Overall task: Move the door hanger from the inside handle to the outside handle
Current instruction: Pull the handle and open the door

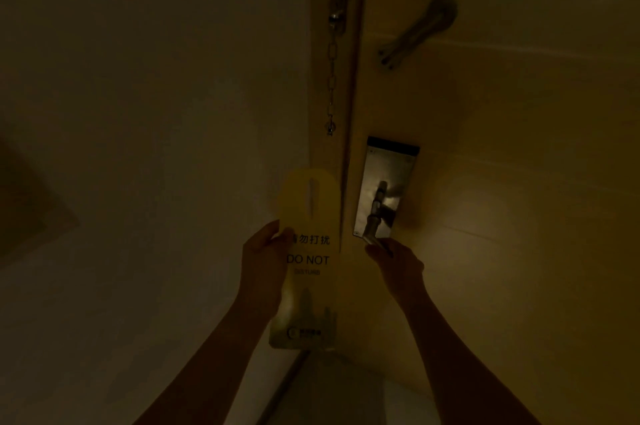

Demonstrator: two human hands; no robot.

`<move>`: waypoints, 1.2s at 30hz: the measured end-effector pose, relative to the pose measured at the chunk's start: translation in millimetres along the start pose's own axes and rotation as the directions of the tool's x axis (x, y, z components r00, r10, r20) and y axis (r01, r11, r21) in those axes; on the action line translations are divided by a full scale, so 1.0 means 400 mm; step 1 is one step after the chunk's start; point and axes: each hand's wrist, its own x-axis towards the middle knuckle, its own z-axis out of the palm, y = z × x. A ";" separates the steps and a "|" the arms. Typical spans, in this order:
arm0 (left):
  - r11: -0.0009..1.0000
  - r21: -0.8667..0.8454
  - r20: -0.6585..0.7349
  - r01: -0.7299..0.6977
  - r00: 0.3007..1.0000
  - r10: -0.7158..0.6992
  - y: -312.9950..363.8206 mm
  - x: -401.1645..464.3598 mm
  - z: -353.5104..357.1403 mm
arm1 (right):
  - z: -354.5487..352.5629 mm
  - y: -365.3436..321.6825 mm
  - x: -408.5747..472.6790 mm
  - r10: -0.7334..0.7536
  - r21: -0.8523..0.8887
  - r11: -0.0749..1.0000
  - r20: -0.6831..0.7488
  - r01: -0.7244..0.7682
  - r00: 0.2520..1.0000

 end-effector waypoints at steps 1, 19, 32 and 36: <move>1.000 0.000 0.016 -0.001 1.000 0.001 0.000 -0.011 -0.005 | 0.002 -0.002 -0.012 0.002 0.000 1.000 0.005 -0.002 1.000; 0.999 0.049 0.130 0.018 0.991 -0.025 -0.059 -0.341 -0.265 | 0.054 -0.040 -0.473 0.001 -0.256 0.966 -0.160 -0.042 0.987; 0.996 0.076 0.247 0.044 0.967 -0.062 -0.060 -0.611 -0.487 | -0.030 0.021 -0.927 -0.068 -0.285 0.959 -0.182 0.014 0.981; 0.997 0.070 0.353 0.043 0.933 -0.065 -0.053 -0.680 -0.492 | -0.117 0.049 -1.053 -0.253 -0.572 0.807 -0.113 0.145 0.961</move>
